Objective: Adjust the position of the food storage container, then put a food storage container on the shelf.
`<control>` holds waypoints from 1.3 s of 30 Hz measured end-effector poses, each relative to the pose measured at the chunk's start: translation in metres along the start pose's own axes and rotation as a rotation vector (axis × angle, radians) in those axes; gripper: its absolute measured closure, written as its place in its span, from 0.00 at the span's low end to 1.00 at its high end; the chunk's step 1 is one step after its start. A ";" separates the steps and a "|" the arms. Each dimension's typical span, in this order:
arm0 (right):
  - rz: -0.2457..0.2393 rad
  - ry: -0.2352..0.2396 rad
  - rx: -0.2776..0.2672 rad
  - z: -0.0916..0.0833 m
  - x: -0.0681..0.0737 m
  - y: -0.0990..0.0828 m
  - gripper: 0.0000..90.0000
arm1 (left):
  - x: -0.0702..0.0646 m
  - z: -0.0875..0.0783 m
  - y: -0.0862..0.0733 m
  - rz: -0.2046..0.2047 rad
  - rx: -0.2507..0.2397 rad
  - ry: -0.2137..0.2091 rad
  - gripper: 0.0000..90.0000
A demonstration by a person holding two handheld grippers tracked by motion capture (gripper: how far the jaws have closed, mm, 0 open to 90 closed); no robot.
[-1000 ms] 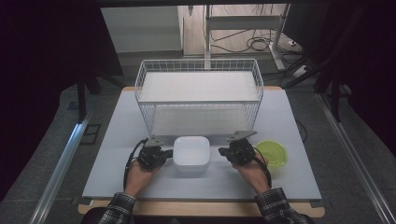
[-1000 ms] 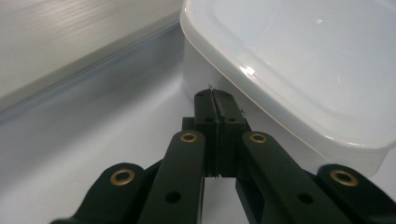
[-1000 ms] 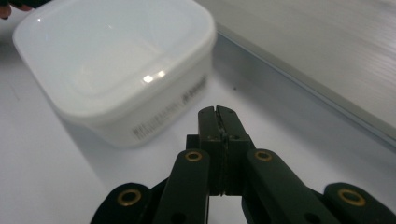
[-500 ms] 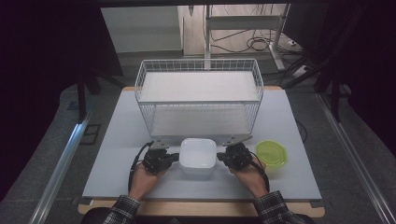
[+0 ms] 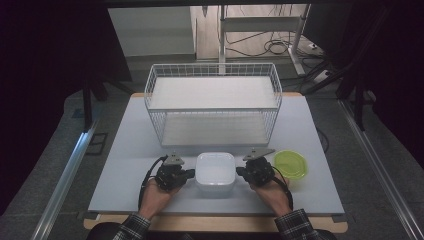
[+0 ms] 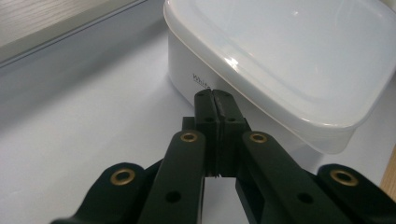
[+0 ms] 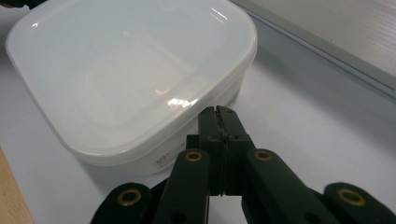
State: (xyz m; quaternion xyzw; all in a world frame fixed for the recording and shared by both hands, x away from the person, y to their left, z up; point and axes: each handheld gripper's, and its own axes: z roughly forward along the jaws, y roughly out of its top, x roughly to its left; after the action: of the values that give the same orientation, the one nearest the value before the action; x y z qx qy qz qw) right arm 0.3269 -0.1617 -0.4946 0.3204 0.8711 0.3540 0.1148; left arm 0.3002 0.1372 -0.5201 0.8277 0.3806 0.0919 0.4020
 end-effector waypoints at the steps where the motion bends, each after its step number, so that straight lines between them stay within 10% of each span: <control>1: -0.014 -0.017 -0.006 -0.001 0.000 0.000 0.99 | 0.000 -0.002 0.000 0.014 0.002 0.020 1.00; 20: 0.020 -0.030 -0.100 -0.040 -0.001 -0.012 0.46 | 0.003 -0.038 -0.016 0.021 -0.067 0.050 0.33; 39: 0.033 -0.006 -0.102 -0.032 -0.002 -0.015 0.15 | 0.009 -0.038 -0.016 0.029 -0.130 0.007 0.09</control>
State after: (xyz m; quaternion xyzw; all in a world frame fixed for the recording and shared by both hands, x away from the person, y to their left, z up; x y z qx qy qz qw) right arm 0.3075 -0.1891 -0.4819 0.3297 0.8461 0.3990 0.1277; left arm 0.2796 0.1723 -0.5084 0.8049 0.3632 0.1252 0.4522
